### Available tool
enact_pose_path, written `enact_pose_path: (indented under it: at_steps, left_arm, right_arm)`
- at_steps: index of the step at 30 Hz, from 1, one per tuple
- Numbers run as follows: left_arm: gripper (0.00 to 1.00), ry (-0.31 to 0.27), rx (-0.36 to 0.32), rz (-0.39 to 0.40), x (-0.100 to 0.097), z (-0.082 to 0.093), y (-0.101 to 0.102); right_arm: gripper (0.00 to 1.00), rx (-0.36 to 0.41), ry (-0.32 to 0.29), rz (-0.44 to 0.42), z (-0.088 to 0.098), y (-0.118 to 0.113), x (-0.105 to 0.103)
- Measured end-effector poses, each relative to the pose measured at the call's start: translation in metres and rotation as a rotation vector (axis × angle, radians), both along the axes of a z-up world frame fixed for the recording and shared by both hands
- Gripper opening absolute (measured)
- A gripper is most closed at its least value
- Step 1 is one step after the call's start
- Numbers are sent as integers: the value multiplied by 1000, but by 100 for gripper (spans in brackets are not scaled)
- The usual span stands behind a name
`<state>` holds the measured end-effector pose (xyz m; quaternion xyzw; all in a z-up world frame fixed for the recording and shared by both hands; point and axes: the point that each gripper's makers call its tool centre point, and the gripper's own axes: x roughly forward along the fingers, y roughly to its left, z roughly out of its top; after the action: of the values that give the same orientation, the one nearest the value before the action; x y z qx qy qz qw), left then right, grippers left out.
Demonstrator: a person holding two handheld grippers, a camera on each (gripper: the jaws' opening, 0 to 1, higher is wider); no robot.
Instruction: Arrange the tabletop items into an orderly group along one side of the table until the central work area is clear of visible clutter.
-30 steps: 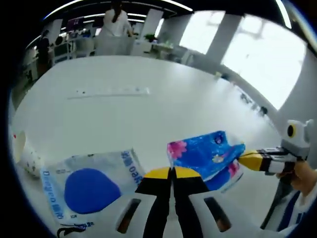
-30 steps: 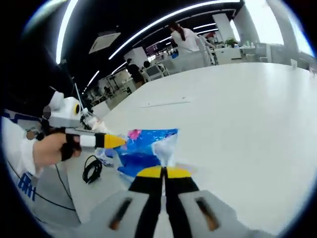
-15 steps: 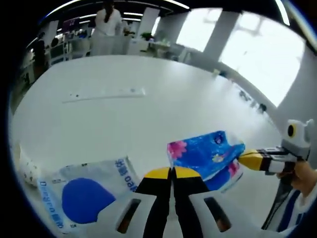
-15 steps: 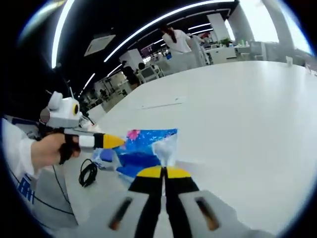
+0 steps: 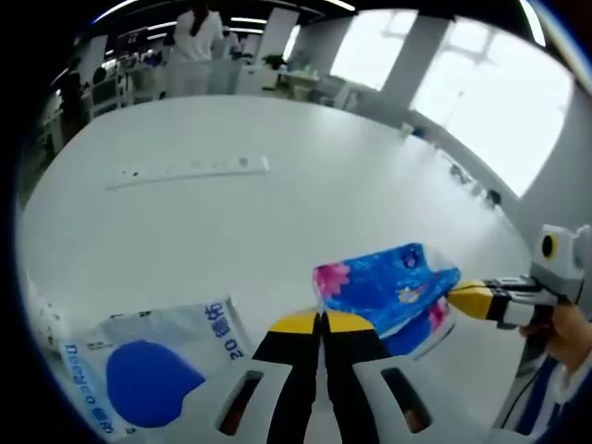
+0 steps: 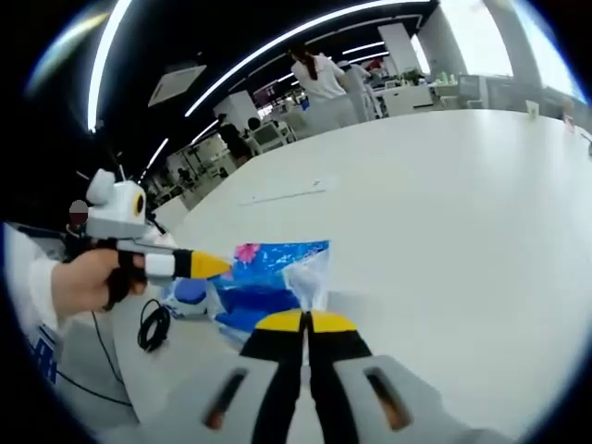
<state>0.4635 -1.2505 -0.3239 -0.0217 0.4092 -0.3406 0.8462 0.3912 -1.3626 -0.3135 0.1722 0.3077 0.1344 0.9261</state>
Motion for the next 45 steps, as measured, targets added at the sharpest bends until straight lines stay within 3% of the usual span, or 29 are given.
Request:
enact_pose_path:
  at_steps: [11,27,31,34,37,40,45]
  left_arm:
    - [0,30,39,5,9,-25,-6]
    - [0,77,4,61,23,-34,-5]
    - [0,60,-8,53,25,-32,-7]
    - [8,46,-10,29,24,-28,-7]
    - [18,37,-13,28,25,-24,-3]
    - [24,30,-49,33,26,-14,-2]
    - [40,-52,-134,7,26,24,-5]
  right_arm:
    - [0,-5,41,-53,-26,-7,6]
    - [0,-19,81,-84,-44,-10,21]
    - [0,-14,83,-94,-44,-11,20]
    - [0,-43,68,-104,-40,-15,20]
    - [11,-46,47,-121,-35,-16,19]
    - [31,-61,35,-151,-30,-17,15]
    - [50,-78,-18,-173,-10,-9,1]
